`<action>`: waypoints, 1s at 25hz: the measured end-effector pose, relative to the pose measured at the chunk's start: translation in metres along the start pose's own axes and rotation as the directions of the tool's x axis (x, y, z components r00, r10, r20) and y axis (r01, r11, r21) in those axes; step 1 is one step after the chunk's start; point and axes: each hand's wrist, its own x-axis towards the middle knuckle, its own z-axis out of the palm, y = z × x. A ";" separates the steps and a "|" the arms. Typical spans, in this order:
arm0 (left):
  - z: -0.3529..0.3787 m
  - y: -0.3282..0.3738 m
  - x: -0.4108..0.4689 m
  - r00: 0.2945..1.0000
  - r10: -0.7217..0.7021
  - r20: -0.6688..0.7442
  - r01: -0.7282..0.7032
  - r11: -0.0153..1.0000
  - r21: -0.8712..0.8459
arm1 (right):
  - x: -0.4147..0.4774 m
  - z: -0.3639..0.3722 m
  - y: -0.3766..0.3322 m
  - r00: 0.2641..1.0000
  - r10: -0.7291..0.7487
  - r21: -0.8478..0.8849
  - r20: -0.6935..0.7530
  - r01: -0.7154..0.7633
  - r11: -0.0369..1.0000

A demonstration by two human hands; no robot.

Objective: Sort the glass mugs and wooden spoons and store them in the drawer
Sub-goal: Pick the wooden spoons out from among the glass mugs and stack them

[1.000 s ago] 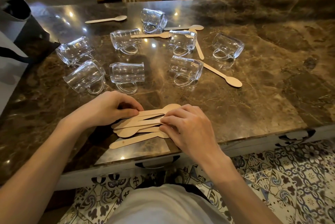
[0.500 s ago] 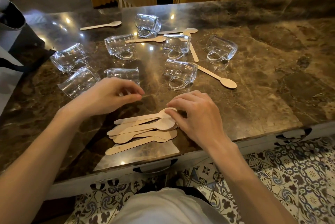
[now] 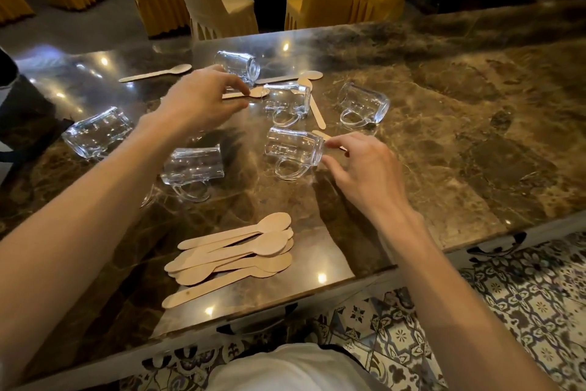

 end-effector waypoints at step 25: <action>0.056 -0.019 0.094 0.980 -0.160 0.118 0.070 0.833 0.550 | 0.046 0.018 0.037 0.981 0.152 -0.138 0.124 -0.135 0.981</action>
